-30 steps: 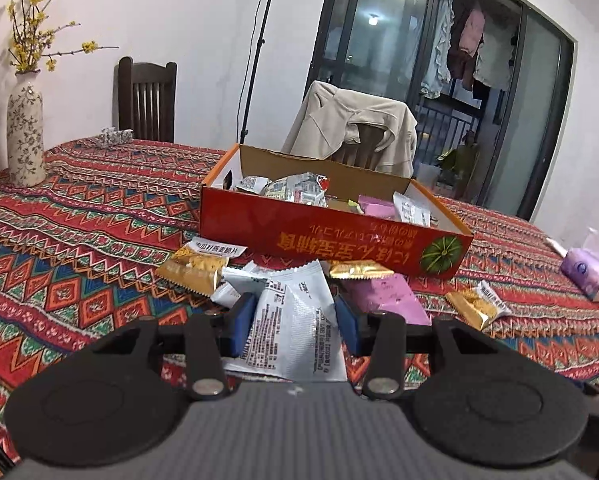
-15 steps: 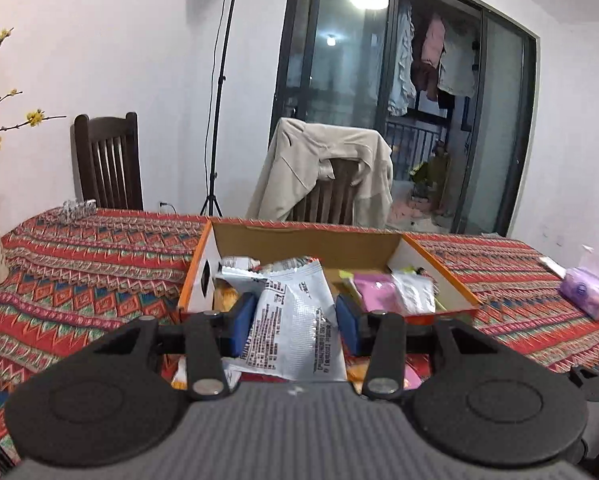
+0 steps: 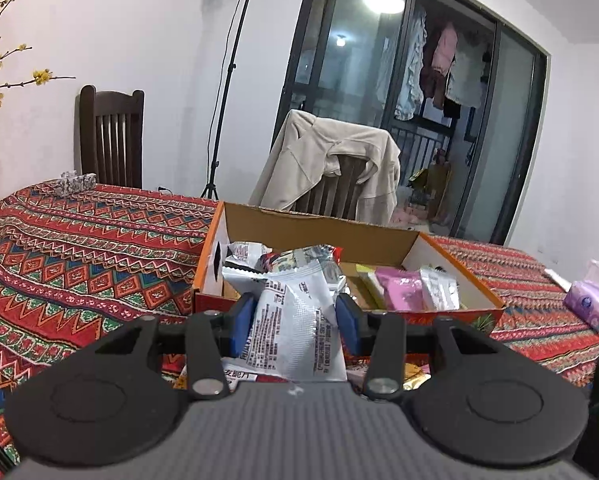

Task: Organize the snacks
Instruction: 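Lower white packet into box with left tool while right tool carries pink packet in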

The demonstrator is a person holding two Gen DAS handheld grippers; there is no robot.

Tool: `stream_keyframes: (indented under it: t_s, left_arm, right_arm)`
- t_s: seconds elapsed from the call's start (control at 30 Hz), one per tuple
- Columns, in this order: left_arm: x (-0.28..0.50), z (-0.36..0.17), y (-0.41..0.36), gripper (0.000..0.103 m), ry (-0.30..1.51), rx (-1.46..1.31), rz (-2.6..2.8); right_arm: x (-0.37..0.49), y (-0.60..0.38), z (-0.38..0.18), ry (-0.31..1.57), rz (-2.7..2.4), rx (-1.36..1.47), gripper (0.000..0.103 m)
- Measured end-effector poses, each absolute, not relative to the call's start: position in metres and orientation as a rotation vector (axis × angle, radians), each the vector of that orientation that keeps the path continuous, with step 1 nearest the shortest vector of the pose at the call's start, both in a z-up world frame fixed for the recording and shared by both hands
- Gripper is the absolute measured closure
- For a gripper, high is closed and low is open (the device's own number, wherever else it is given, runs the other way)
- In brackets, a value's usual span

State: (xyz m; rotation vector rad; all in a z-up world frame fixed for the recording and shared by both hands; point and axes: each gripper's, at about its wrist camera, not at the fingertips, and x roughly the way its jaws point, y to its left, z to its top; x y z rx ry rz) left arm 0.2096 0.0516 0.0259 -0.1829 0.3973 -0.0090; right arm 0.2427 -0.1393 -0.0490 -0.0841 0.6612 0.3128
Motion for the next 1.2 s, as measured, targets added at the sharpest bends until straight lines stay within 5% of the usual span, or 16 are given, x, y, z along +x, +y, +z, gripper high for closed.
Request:
stream_keyframes:
  t_s: [0.7, 1.2]
  left_arm:
    - [0.218, 0.032, 0.053, 0.058, 0.4, -0.233, 0.027]
    - [0.267, 0.092, 0.014, 0.058, 0.35, -0.165, 0.049]
  right_arm:
    - [0.193, -0.188, 0.023, 0.381, 0.243, 0.02, 0.044]
    - [0.269, -0.178, 0.072, 0.339, 0.265, -0.008, 0.044]
